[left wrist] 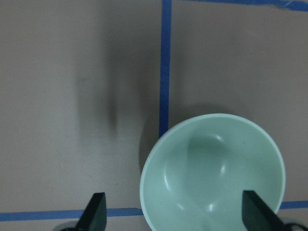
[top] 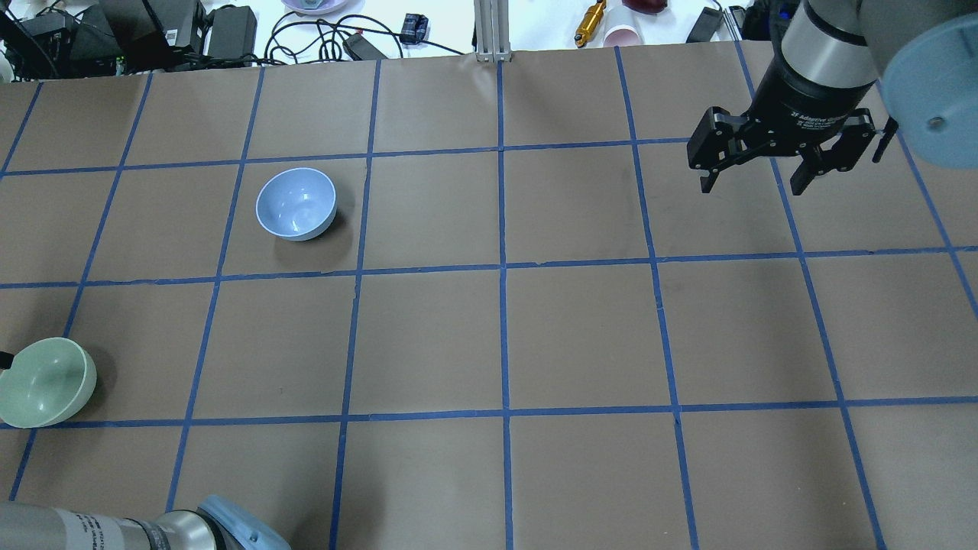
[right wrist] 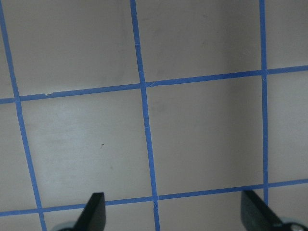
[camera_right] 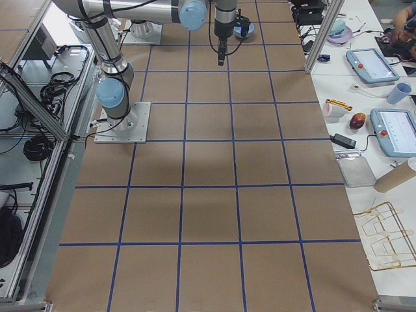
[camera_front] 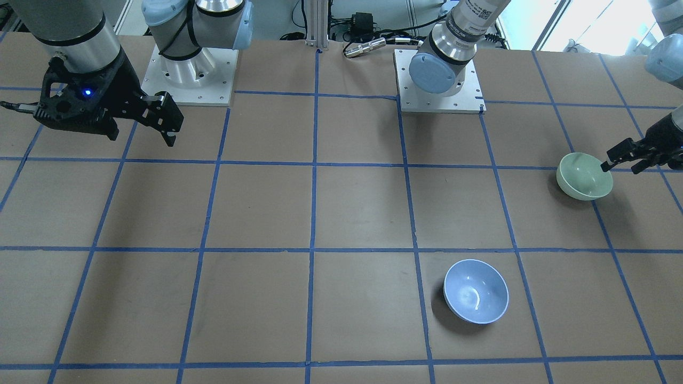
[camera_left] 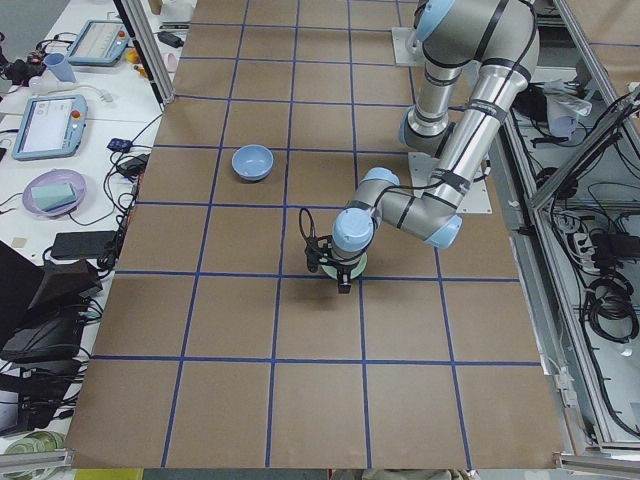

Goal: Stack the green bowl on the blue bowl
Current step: 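Lower the left gripper onto the green bowl rim and grasp it, then lift the green bowl and carry it over the light blue bowl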

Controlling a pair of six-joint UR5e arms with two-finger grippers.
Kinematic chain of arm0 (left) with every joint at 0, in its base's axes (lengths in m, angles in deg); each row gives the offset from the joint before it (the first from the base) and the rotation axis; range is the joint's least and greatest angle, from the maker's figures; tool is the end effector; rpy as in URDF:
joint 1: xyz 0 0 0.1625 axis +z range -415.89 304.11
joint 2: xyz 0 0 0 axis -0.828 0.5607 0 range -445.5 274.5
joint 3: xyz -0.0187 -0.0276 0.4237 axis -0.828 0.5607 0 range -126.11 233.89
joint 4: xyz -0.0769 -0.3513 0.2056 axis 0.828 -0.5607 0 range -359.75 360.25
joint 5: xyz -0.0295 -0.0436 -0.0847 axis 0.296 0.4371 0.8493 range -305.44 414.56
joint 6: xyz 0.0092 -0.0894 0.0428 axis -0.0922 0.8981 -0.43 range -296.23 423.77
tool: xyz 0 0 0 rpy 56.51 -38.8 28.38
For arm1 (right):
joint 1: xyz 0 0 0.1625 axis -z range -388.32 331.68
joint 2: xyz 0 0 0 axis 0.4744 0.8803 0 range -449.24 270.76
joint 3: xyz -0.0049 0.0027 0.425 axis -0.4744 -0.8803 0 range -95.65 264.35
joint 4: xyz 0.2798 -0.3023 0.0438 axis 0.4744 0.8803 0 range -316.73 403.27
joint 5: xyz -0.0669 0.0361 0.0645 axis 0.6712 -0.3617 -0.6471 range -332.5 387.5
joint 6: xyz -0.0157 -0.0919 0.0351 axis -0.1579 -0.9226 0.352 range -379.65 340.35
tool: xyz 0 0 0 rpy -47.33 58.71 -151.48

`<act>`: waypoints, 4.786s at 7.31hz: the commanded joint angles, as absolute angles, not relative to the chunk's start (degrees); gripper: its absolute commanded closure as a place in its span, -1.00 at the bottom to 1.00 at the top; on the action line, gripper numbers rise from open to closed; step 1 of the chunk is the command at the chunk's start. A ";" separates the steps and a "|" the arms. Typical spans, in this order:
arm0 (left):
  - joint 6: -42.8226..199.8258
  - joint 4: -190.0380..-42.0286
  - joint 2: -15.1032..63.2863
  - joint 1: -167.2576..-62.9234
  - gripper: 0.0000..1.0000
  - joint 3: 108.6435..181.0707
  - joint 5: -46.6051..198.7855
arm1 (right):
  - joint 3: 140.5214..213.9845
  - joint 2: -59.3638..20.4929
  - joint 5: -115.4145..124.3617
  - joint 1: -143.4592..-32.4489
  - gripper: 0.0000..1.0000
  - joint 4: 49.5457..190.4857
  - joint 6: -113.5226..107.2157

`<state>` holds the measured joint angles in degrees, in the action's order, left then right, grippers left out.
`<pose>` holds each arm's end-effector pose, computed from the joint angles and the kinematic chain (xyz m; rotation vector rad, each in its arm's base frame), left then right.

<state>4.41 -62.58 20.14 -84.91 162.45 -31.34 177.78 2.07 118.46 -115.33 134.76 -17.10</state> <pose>0.3917 -0.3779 0.2405 0.0491 -2.9992 0.0016 0.1064 -0.4870 0.4722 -0.1510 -3.1211 -0.0172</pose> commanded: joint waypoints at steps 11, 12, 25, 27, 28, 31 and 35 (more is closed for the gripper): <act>3.39 -57.85 26.64 -84.28 -0.87 165.16 -33.42 | 177.77 2.08 118.46 -115.33 -1.00 134.76 -17.11; 3.22 -57.85 26.65 -84.37 -0.53 165.16 -33.42 | 177.77 2.08 118.46 -115.33 -1.00 134.76 -17.11; 2.86 -60.74 24.80 -84.55 1.00 164.54 -31.76 | 177.77 2.08 118.46 -115.33 -1.00 134.76 -17.11; 3.21 -64.50 23.57 -84.81 1.00 162.80 -31.23 | 177.86 2.08 118.38 -115.33 -1.00 134.76 -17.11; 3.30 -66.62 22.96 -85.33 1.00 160.96 -31.14 | 177.77 2.08 118.46 -115.33 -1.00 134.76 -17.11; 6.10 -76.54 20.77 -88.83 1.00 154.19 -30.08 | 177.77 2.08 118.46 -115.33 -1.00 134.76 -17.11; 20.74 -80.95 17.42 -101.91 1.00 147.34 -30.17 | 177.77 2.08 118.46 -115.33 -1.00 134.76 -17.11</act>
<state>14.52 -79.04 18.27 -97.10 150.01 -30.23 177.77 2.08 118.46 -115.34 134.76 -17.11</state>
